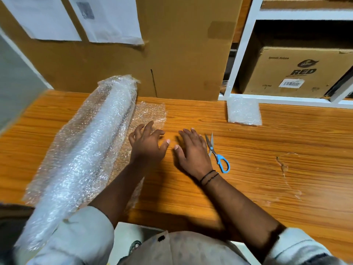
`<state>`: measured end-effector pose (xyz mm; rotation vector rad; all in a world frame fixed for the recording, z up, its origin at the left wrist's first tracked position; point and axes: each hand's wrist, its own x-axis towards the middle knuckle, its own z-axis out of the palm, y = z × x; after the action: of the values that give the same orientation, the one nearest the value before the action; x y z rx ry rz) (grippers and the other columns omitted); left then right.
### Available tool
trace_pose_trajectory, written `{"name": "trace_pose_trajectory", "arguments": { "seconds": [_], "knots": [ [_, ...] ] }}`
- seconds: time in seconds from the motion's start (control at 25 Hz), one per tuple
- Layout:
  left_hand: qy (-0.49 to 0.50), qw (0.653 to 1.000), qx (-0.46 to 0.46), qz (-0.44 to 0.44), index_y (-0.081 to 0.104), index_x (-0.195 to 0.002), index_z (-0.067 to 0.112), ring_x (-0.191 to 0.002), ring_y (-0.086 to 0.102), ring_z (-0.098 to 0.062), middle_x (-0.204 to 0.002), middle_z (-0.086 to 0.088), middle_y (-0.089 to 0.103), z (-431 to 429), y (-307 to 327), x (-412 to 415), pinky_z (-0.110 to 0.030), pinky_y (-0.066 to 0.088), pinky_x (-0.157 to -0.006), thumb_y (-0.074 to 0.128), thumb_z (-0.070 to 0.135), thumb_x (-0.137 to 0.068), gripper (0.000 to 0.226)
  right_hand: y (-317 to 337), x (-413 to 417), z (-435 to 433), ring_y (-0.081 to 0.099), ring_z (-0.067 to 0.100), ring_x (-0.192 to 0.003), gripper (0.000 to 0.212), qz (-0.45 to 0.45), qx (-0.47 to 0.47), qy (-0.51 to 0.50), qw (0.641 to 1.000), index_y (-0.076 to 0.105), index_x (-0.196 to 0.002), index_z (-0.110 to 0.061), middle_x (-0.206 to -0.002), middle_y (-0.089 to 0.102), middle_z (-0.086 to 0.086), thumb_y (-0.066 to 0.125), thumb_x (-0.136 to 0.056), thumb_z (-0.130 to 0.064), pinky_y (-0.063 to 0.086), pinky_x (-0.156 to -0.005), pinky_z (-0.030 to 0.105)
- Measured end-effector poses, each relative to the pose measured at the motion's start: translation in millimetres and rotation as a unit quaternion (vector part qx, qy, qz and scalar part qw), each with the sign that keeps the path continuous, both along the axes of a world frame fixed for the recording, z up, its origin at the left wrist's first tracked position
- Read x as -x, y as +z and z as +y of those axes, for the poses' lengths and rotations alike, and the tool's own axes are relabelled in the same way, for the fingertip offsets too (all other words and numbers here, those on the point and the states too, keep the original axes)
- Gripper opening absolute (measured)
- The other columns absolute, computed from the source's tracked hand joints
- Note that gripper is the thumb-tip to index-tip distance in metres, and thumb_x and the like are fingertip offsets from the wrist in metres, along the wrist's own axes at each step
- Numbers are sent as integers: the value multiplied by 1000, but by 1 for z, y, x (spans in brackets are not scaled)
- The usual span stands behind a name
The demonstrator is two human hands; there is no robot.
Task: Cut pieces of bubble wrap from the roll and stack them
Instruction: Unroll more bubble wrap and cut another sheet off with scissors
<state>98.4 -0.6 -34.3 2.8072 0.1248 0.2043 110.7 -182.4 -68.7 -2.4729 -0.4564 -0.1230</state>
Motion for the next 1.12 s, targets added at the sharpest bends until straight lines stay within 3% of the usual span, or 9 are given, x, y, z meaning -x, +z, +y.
{"name": "trace_pose_trajectory", "arguments": {
  "seconds": [0.2, 0.32, 0.4, 0.48, 0.56, 0.64, 0.88, 1.12],
  "knots": [
    [27, 998, -32, -55, 75, -114, 25, -140, 42, -41, -152, -11, 53, 72, -7, 26, -60, 29, -110, 56, 47, -86, 41, 0, 20, 83, 25, 33, -156, 65, 24, 24, 13, 999, 48, -152, -13, -161, 44, 10, 38, -98, -47, 18, -125, 53],
    [15, 997, -44, -59, 72, -124, 20, -142, 42, -42, -152, -14, 53, 116, -20, 40, -61, 28, -114, 53, 37, -87, 44, 3, 35, 141, 17, 37, -158, 60, 35, 56, 0, 998, 42, -155, -9, -165, 35, 14, 46, -99, -33, 10, -127, 53],
    [-14, 996, -69, -51, 63, -138, 18, -149, 33, -41, -158, -15, 45, 137, -23, 43, -60, 22, -119, 40, 35, -92, 54, 7, 41, 177, 10, 37, -159, 60, 54, 61, -15, 997, 34, -157, -6, -169, 25, 16, 45, -102, -25, 4, -129, 51],
    [-44, 994, -95, -3, 47, -152, 18, -156, 17, -40, -166, -16, 30, 151, -19, 44, -57, 10, -124, 25, 40, -95, 65, 5, 44, 205, 3, 36, -160, 64, 78, 62, -28, 995, 24, -161, -4, -172, 13, 18, 41, -105, -31, 1, -129, 50],
    [-52, 987, -145, 37, 27, -161, 18, -158, 0, -37, -171, -16, 12, 164, -18, 44, -56, -2, -126, 28, 40, -101, 64, -6, 46, 219, -4, 36, -160, 73, 94, 96, -43, 990, 14, -164, -6, -173, 2, 19, 34, -107, -46, -3, -129, 51],
    [-59, 979, -190, 38, 21, -163, 15, -158, -7, -38, -172, -17, 4, 185, -19, 47, -56, -7, -126, 37, 41, -102, 68, -18, 49, 224, -8, 34, -160, 81, 89, 160, -51, 982, 10, -165, -9, -173, -3, 18, 20, -105, -63, -7, -128, 53],
    [-56, 977, -204, 28, 16, -164, 20, -157, -15, -38, -172, -13, -12, 246, -7, 39, -57, -11, -124, 49, 68, -93, 91, -24, 42, 210, -12, 28, -160, 91, 82, 229, -51, 968, 2, -167, -18, -174, -9, 6, 6, -98, -78, -9, -127, 55],
    [-39, 989, -122, 75, 4, -164, 28, -157, -6, -42, -171, -13, -15, 271, 10, 37, -57, 5, -125, 54, 69, -93, 96, -19, 35, 173, -15, 25, -160, 89, 98, 269, -42, 957, -4, -166, -24, -173, -14, -1, 6, -97, -78, -11, -126, 54]
  ]
}}
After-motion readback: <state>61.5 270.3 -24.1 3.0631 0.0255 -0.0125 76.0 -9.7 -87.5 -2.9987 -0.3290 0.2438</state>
